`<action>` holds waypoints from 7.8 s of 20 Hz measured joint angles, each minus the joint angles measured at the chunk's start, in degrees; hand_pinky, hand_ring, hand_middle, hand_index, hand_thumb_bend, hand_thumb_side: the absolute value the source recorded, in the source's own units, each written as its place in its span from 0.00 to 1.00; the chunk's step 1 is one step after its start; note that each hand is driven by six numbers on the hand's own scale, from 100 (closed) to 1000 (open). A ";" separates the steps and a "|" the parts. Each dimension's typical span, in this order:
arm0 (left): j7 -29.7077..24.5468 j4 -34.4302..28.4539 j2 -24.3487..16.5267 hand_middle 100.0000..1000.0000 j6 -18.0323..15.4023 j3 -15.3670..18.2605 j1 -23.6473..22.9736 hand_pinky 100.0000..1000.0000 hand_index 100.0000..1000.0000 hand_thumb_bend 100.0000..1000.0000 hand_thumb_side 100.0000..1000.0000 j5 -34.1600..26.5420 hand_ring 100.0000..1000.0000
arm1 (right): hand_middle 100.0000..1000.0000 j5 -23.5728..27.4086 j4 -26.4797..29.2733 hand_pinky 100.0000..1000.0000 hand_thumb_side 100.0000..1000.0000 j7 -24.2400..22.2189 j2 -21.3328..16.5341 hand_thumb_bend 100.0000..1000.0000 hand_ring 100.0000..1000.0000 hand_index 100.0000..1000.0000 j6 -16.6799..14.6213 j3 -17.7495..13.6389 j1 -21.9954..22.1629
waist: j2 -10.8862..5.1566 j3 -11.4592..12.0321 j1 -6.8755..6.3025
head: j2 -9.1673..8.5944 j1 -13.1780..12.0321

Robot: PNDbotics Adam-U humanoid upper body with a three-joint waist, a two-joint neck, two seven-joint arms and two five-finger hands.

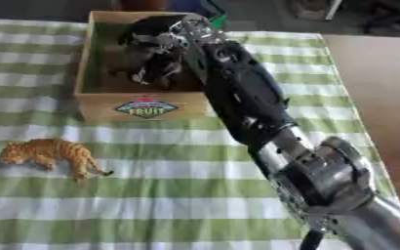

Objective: Pick up objects on the table and place them in the box.

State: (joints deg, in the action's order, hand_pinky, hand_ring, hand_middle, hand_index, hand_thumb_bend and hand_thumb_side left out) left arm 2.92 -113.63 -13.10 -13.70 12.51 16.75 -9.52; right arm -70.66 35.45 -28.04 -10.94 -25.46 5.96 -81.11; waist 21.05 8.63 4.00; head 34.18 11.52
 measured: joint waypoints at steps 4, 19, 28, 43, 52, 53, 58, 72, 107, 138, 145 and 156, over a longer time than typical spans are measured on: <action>-0.18 0.00 0.00 0.65 0.15 0.00 0.12 0.49 0.74 0.00 0.94 0.00 0.72 | 0.91 -2.42 0.02 0.80 0.88 -2.02 0.13 0.96 0.92 1.00 -0.74 -0.94 -0.59 | 0.00 0.28 0.24 | -0.29 0.28; -1.04 0.00 -0.01 0.66 0.76 -0.01 0.20 0.49 0.74 0.00 0.92 0.00 0.72 | 0.98 4.07 0.69 0.90 0.72 -5.56 0.11 0.73 0.96 1.00 -4.82 -2.42 -0.54 | -0.02 -0.10 0.18 | -0.49 0.44; -1.43 0.00 -0.01 0.66 1.13 -0.02 0.19 0.49 0.74 0.00 0.93 0.02 0.72 | 1.00 8.88 1.16 0.93 0.54 -5.11 -0.63 0.50 1.00 1.00 -2.03 -2.00 -0.56 | -0.11 -0.37 0.00 | -0.49 0.33; -1.47 0.00 -0.01 0.66 1.29 -0.01 -0.57 0.49 0.74 0.00 0.92 0.03 0.72 | 0.92 14.34 8.37 0.86 0.69 -5.60 -2.38 0.36 0.92 1.00 -1.81 -1.71 -0.49 | -1.54 -0.97 -0.62 | 0.55 -0.43; -1.03 0.00 -0.08 0.66 1.39 0.00 -1.14 0.49 0.74 0.00 0.91 0.31 0.72 | 0.85 29.60 24.42 0.83 0.94 -3.48 -10.05 0.03 0.87 1.00 3.04 0.83 4.51 | -2.89 -2.35 -1.57 | 2.28 -3.07; -0.91 0.00 -0.22 0.66 1.38 0.00 -1.14 0.49 0.74 0.00 0.90 0.38 0.72 | 0.84 31.69 26.94 0.82 0.98 -2.79 -11.07 0.00 0.86 1.00 4.08 0.99 5.68 | -3.02 -2.46 -1.70 | 2.60 -3.41; -0.23 0.00 -1.53 0.66 0.92 -0.01 -1.14 0.49 0.74 0.00 0.89 0.51 0.72 | 0.82 42.28 40.65 0.80 1.00 2.87 -17.02 0.00 0.84 0.98 10.06 1.25 12.54 | -3.50 -3.50 -2.59 | 3.81 -4.55; 4.29 0.00 -14.89 0.68 2.56 -2.84 2.05 0.46 0.80 0.00 0.74 14.79 0.69 | 0.76 63.98 69.50 0.80 1.00 23.04 -27.80 0.00 0.79 0.91 23.57 -1.65 33.14 | -5.01 -6.53 -4.99 | 6.34 -6.07; -37.57 5.29 -36.38 0.73 -3.47 -23.36 14.37 0.52 0.93 0.74 1.00 43.03 0.73 | 0.71 71.99 78.03 0.81 1.00 35.75 -26.52 0.00 0.75 0.88 25.59 -6.90 46.29 | -5.20 -9.90 -7.16 | 5.52 -8.35; -38.11 14.32 -35.64 0.90 6.35 -32.75 16.41 0.66 0.97 0.73 0.98 42.89 0.92 | 0.69 72.97 78.03 0.83 1.00 32.86 -23.38 0.00 0.74 0.87 28.21 -7.80 48.85 | -4.15 -10.38 -7.85 | 4.92 -8.60; -39.54 16.96 -33.74 0.85 5.31 -34.21 18.05 0.64 0.97 0.71 0.98 44.01 0.90 | 0.69 73.30 78.03 0.83 1.00 32.38 -22.70 0.00 0.73 0.87 28.68 -8.14 49.05 | -3.53 -10.57 -8.07 | 4.53 -9.02; -41.91 20.08 -32.60 0.78 5.13 -35.17 18.91 0.61 0.92 0.65 0.97 44.94 0.85 | 0.67 73.61 78.03 0.83 1.00 32.00 -21.86 0.00 0.73 0.86 29.16 -8.61 49.57 | -3.03 -10.73 -8.01 | 4.51 -9.42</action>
State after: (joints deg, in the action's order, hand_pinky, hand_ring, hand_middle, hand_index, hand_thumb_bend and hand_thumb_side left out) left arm -38.99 -93.55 -45.70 -8.56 -22.66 35.65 35.42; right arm 2.95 113.49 3.96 -32.80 3.70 -2.65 -31.54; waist 18.02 -2.10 -4.01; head 38.68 2.10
